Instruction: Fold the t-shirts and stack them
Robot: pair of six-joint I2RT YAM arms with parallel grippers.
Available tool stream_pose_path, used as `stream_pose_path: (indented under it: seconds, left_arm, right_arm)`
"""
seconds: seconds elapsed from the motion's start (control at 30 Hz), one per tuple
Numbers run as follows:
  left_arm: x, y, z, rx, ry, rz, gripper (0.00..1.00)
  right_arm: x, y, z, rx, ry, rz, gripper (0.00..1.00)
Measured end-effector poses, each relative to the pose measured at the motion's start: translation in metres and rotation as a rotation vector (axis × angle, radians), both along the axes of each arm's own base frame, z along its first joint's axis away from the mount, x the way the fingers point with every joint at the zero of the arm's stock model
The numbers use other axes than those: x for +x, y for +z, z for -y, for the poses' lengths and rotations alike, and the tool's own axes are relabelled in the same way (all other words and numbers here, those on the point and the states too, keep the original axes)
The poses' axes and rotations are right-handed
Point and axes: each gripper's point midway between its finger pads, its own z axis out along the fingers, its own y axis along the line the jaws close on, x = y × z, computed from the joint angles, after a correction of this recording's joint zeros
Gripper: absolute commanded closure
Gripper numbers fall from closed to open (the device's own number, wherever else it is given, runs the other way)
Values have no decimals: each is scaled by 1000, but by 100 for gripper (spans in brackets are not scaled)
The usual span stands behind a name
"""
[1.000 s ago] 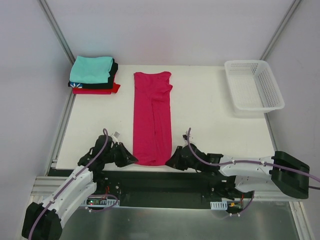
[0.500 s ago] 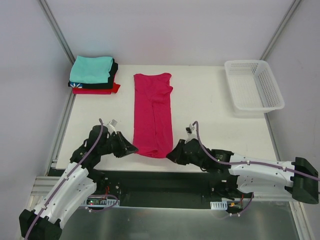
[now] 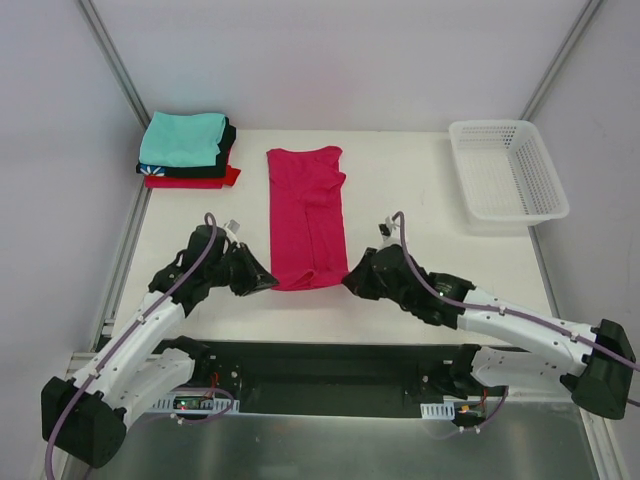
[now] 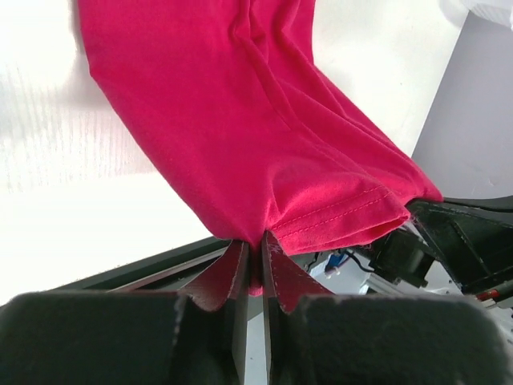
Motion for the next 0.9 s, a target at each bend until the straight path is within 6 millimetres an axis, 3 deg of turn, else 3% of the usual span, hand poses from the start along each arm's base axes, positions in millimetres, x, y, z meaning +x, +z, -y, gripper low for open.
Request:
stream_pose_path:
  seconds: [0.43, 0.9]
  left_arm:
    - [50, 18, 6, 89, 17, 16, 95]
    - [92, -4, -3, 145, 50, -54, 96]
  right_arm:
    - [60, 5, 1, -71, 7, -19, 94]
    - [107, -20, -15, -92, 69, -116, 96]
